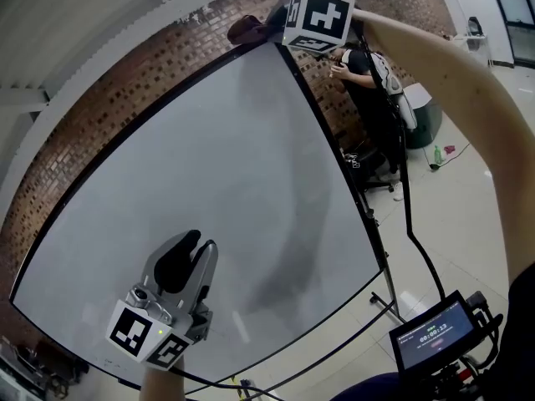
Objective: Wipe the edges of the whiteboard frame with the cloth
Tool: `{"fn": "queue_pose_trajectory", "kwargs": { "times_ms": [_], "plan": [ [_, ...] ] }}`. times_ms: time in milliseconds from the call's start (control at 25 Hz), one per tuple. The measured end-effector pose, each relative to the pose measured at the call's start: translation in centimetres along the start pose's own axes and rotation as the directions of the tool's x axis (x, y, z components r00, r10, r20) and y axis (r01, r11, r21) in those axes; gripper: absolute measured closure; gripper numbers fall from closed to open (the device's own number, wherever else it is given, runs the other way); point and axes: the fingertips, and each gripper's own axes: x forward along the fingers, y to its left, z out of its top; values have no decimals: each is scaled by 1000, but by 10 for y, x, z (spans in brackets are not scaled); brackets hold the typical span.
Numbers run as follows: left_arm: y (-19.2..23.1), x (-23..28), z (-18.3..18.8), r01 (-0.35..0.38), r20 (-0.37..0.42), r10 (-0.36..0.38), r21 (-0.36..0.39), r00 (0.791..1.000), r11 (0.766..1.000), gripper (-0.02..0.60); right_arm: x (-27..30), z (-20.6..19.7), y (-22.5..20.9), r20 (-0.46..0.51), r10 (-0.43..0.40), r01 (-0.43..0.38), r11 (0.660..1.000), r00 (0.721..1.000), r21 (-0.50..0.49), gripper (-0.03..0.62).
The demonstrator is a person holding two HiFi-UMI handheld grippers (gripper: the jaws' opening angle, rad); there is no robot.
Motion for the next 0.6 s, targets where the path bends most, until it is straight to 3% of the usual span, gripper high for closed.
{"fn": "queue_pose_trajectory", "kwargs": {
  "times_ms": [80, 160, 320, 400, 600],
  "plan": [
    [0, 5, 3, 12, -4, -12, -3, 1000, 1000, 469, -2, -2, -3, 85, 20, -36, 982, 996, 183, 540],
    [-2, 12, 5, 33, -10, -33, -6, 999, 999, 469, -6, -9, -7, 152, 18, -72, 932, 988, 356, 540],
    [-11, 29, 8, 91, -22, -92, -22, 996, 996, 469, -10, -30, -7, 275, -10, -170, 763, 961, 624, 540],
    [-15, 37, 9, 109, -25, -110, -29, 994, 994, 469, -7, -37, -2, 324, -5, -223, 714, 946, 664, 540],
    [-18, 41, 7, 118, -47, -120, -45, 992, 992, 469, -2, -45, 15, 387, 14, -293, 679, 922, 673, 540]
  ]
}}
